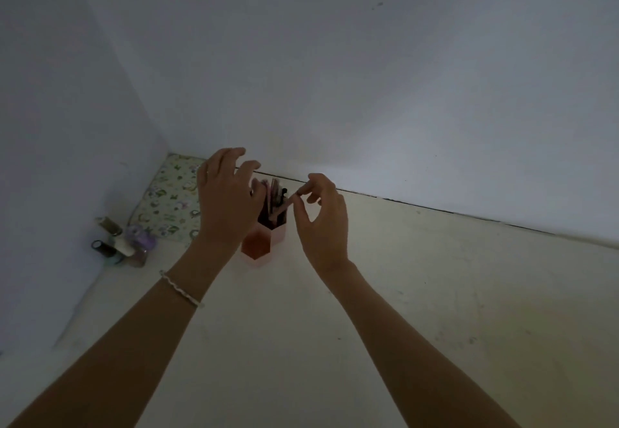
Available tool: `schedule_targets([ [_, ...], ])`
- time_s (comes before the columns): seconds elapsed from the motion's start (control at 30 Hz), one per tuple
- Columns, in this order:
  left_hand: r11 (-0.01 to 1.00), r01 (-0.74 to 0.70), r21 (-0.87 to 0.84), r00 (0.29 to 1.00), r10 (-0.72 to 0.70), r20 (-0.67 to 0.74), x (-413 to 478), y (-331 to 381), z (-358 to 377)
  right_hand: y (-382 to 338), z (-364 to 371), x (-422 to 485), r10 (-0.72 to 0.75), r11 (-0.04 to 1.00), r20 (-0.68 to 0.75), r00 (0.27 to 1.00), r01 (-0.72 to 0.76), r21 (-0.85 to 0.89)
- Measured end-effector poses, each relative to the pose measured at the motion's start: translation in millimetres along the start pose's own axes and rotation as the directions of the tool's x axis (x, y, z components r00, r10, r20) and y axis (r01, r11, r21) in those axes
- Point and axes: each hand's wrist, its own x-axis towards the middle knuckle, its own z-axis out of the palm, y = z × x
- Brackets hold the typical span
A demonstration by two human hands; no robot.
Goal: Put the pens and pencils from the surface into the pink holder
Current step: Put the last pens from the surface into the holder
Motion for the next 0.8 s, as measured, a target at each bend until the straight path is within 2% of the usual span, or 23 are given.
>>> schedule_targets([
  [0.1,0.993,0.103,-0.052,0.994,-0.101,0.045,4,-9,-9,1,16,0,-0.125,0.982,0.098,0.987,0.138,-0.131],
  [0.2,0.973,0.174,-0.148,0.979,-0.155,0.132,4,-16,-10,12,28,-8,-0.291,0.893,0.205,0.935,0.342,-0.292],
  [0.27,0.937,0.253,-0.239,0.953,-0.200,0.226,1,-20,-8,21,32,-16,-0.297,0.861,0.247,0.923,0.370,-0.349],
  [0.33,0.858,0.412,-0.307,0.874,-0.276,0.399,-5,-23,-5,25,33,-25,-0.137,0.921,0.237,0.962,0.212,-0.327],
  [0.37,0.817,0.489,-0.305,0.818,-0.308,0.486,-7,-24,-3,26,33,-30,0.009,0.956,0.242,0.970,0.062,-0.285],
  [0.4,0.790,0.540,-0.289,0.769,-0.323,0.552,-8,-25,-2,27,35,-35,0.173,0.965,0.279,0.944,-0.106,-0.241],
  [0.43,0.781,0.561,-0.275,0.740,-0.324,0.590,-11,-26,0,29,38,-40,0.319,0.940,0.354,0.879,-0.244,-0.239],
  [0.5,0.798,0.536,-0.274,0.747,-0.298,0.594,-15,-27,4,34,47,-51,0.463,0.884,0.517,0.720,-0.329,-0.333],
  [0.53,0.808,0.518,-0.280,0.765,-0.291,0.575,-17,-27,5,38,52,-55,0.484,0.873,0.566,0.667,-0.329,-0.359],
  [0.6,0.789,0.533,-0.306,0.779,-0.317,0.541,-18,-27,8,42,62,-53,0.490,0.872,0.581,0.650,-0.357,-0.336],
  [0.63,0.764,0.555,-0.327,0.777,-0.338,0.531,-16,-28,11,40,67,-50,0.469,0.883,0.574,0.672,-0.357,-0.304],
  [0.73,0.728,0.580,-0.365,0.785,-0.381,0.488,-2,-31,21,34,76,-34,0.309,0.951,0.522,0.795,-0.253,-0.177],
  [0.8,0.726,0.586,-0.359,0.786,-0.403,0.469,11,-34,28,34,83,-20,0.316,0.949,0.530,0.787,-0.256,-0.186],
])
